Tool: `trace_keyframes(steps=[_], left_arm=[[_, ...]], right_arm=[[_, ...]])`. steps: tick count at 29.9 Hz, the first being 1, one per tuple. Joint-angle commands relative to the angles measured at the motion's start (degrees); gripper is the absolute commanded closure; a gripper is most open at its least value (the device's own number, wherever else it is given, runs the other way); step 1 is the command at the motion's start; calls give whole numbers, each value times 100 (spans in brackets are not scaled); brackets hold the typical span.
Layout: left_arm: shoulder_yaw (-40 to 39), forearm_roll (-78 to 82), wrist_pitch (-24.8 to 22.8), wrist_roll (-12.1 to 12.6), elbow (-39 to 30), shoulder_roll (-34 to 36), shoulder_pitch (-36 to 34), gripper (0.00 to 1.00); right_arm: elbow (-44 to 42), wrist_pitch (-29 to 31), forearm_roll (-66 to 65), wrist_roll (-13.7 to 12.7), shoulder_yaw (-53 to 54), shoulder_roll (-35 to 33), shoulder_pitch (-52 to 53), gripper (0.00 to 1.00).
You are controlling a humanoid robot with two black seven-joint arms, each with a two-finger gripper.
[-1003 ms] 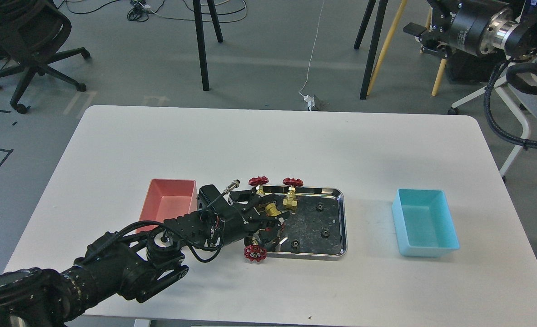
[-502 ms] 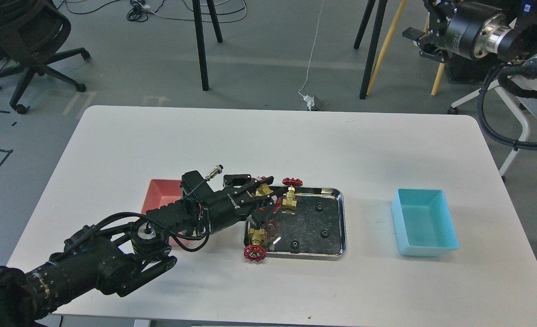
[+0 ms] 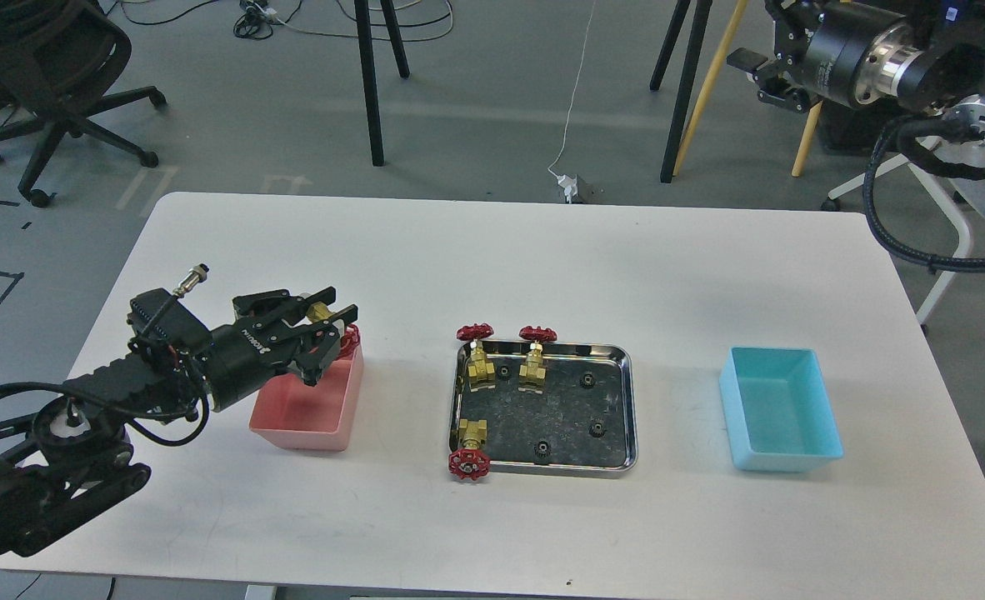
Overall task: Place valve in pink box and gear in blue box
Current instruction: 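Lift the valve and carry it over the pink box, then lower the valve into the pink box and open the left gripper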
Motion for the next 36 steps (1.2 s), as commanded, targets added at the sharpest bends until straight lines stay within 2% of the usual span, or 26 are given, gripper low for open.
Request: trace_keyframes(steps=[1,8,10,11,14,15,23,28,32,34,36], left_arm=[[8,-32,79,1,108,53,188,84],[8,-32,238,1,495,-131,416,82],[8,-32,273,1,592,-237,434,78],[8,-32,290,1,618,-255,434,73],[8,-41,370,-8,636,-299,469,44],[-1,-41,396,-8,636,-308,487,31],[-1,-366,457,-34,636,-457,496,20],[-176,-961,572,-70,584,-440,443,6],[-545,-2112,397,-87,531,-396,58,2],[-730,-2885,-15,-113,530,-352,-407,2],[-1072,-3903,-717,-201,539,-186,-847,2]], right_arm=[[0,-2,0,2,0,0,-3,1],[0,-2,0,-6,0,26,-12,1],[0,-11,0,2,0,44,-12,1],[0,-11,0,2,0,44,-3,1],[8,-63,0,2,0,79,14,1],[8,-81,0,2,0,87,23,1],[17,-204,18,11,71,158,32,1],[122,-152,9,11,9,132,6,1],[473,284,-385,11,-166,123,14,1],[824,284,-868,11,-376,105,50,1],[1281,284,-1360,11,-544,52,32,1]])
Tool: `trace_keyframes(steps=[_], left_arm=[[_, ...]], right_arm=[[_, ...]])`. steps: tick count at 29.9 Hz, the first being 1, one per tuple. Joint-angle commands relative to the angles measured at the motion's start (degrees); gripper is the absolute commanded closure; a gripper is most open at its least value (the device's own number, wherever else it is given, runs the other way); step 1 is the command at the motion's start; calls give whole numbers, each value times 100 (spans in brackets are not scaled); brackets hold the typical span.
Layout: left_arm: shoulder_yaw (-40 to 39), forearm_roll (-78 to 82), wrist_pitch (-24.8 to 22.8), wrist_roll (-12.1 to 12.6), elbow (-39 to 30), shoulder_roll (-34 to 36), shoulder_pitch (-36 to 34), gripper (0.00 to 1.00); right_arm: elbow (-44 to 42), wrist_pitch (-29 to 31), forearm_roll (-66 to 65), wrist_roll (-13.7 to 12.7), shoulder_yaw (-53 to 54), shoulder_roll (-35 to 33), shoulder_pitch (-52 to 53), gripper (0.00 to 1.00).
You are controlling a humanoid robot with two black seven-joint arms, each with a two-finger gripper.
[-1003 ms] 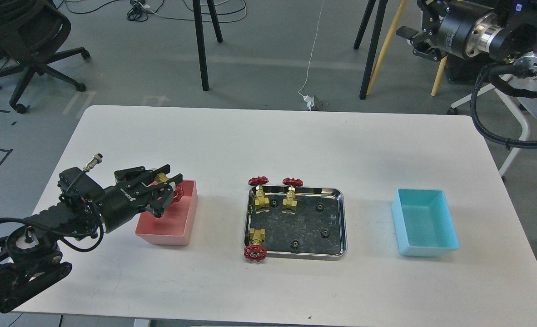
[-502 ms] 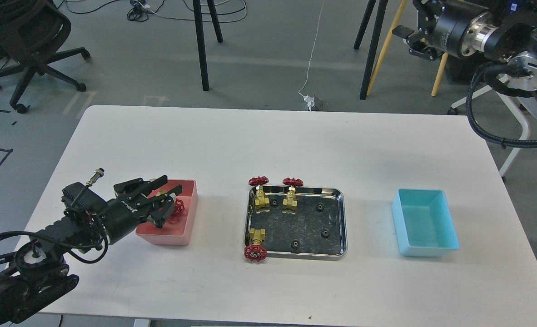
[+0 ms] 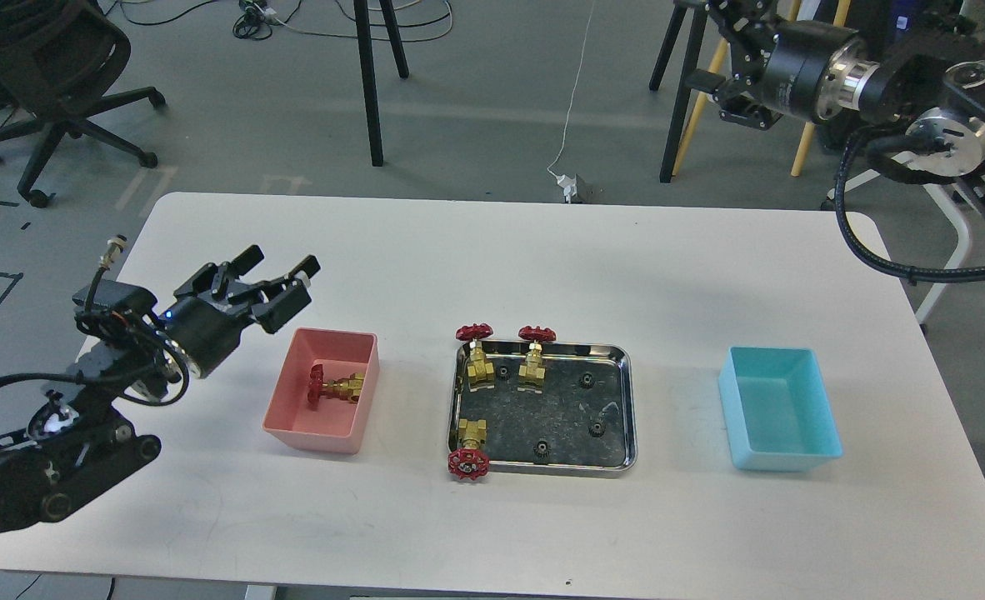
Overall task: Place valve in pink box and gear in blue box
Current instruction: 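Lower the valve into the pink box and open the left gripper, then withdraw the left arm and move the right gripper over the tray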
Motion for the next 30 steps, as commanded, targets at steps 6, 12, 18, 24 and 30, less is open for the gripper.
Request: trace_keyframes(steps=[6,12,18,24,30], left_arm=[[-1430,-4078,-3332,-113,149,644,-1646,3],[-2056,-5486,-4187,27,711,759,-2507,2],[-2021,-6261,-4345,291,1467,768,-3334,2],[-2003,-6235,-4345,291,1767,768,-3607,2],[-2003,-6235,-4284,291,1767,777,-3634,2]], right_arm=[[1800,30,-2164,332,-1101,-432,0,1],[2479,30,-3861,956,-2253,-406,131,2],[2506,30,-4838,1229,-3211,-73,316,3],[2392,30,-5226,1282,-3932,490,352,3],[1681,30,-5305,1282,-4231,1219,273,3]])
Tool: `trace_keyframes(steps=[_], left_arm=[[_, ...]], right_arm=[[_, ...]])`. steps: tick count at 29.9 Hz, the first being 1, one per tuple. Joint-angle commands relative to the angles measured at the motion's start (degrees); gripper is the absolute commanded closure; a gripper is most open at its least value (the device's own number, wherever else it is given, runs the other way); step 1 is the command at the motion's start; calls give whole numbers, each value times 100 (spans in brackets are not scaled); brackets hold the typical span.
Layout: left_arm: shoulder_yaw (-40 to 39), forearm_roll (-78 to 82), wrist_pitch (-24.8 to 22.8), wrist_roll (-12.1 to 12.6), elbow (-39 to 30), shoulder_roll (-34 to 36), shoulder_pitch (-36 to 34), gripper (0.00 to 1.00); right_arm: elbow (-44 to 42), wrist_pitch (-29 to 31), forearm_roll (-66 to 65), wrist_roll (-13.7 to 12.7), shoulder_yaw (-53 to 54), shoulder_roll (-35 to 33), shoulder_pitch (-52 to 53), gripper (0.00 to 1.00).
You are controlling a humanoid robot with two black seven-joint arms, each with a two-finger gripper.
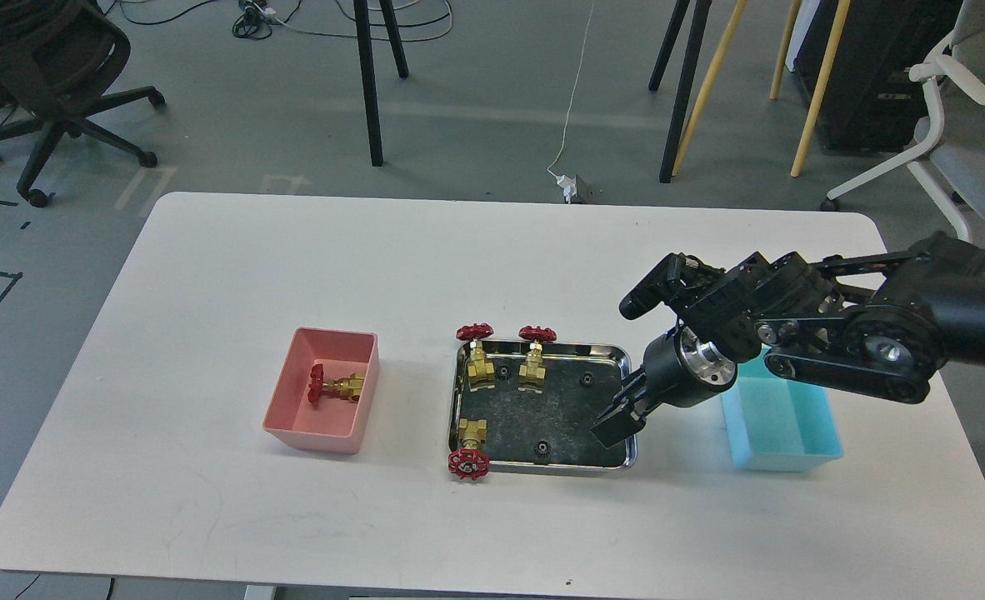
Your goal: Place valve in pink box and gear in blue box
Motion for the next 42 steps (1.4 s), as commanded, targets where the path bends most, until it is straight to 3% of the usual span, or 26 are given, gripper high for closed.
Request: trace_keyframes(steps=[1,12,24,42], left_arm=[[-1,2,39,0,1,8,-6,2],[-18,-16,57,-9,1,175,-6,2],[-18,-16,136,-26,1,219,-6,2],[-1,-25,162,-26,89,228,-6,2]], right_arm=[[-412,1,-12,-1,-215,390,-64,3],[-1203,1,-30,7,-418,1006,-345,6],[-1406,1,-408,16,-427,1173,-486,22],[-1415,1,-557,-19,-524,1358,-451,62]])
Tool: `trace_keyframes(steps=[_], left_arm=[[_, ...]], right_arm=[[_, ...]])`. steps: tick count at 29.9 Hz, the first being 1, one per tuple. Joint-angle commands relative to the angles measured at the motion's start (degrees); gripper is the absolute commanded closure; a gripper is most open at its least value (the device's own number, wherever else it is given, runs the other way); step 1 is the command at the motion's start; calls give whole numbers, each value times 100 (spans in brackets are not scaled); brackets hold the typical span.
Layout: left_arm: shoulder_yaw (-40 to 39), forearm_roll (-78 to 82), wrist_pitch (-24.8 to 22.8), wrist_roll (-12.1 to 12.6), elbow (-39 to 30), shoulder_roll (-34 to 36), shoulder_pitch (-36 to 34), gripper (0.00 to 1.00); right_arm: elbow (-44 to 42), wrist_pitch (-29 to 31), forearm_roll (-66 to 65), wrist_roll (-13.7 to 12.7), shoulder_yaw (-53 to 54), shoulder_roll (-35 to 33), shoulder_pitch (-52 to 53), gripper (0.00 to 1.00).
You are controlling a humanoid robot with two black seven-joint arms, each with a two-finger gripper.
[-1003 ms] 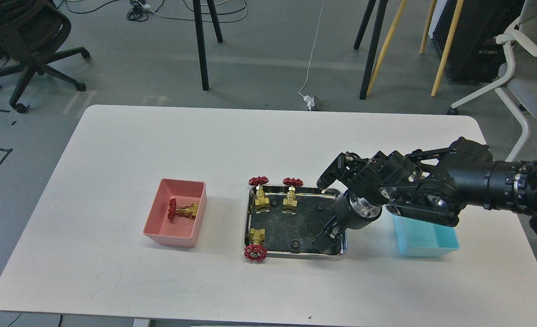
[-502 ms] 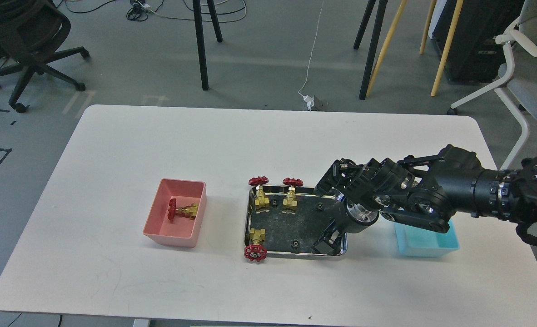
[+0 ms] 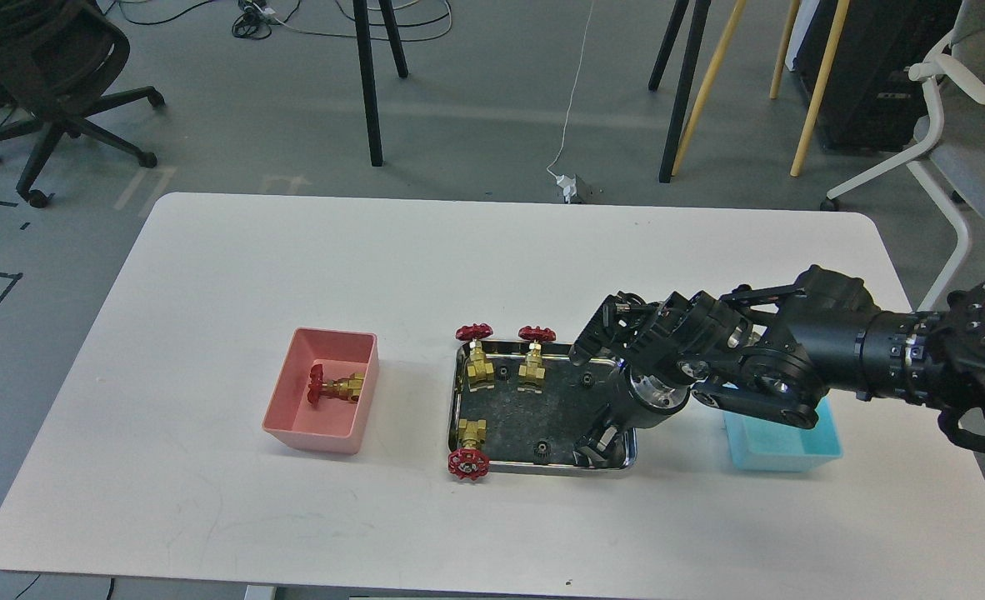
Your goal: Place valve in pink box and gear in blue box
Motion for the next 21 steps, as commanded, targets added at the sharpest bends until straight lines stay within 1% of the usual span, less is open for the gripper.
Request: trace_keyframes(steps=[1,4,15,18,21], left_arm=[[5,0,-5,0,58,-1,0,2],[5,0,-5,0,58,8,9,2],[5,0,-13,0,128,8,9,2],[13,0,-13,9,128,8,9,2],[13,0,-13,9,128,8,17,2]], right_arm=[[0,0,3,-6,-62,34,20,63],[0,0,3,-6,-71,42,20,69],[26,0,12,-23,-62,60,134,82],[53,0,90,-6,-1,51,335,85],[114,0,213,29,192,-97,564,86]])
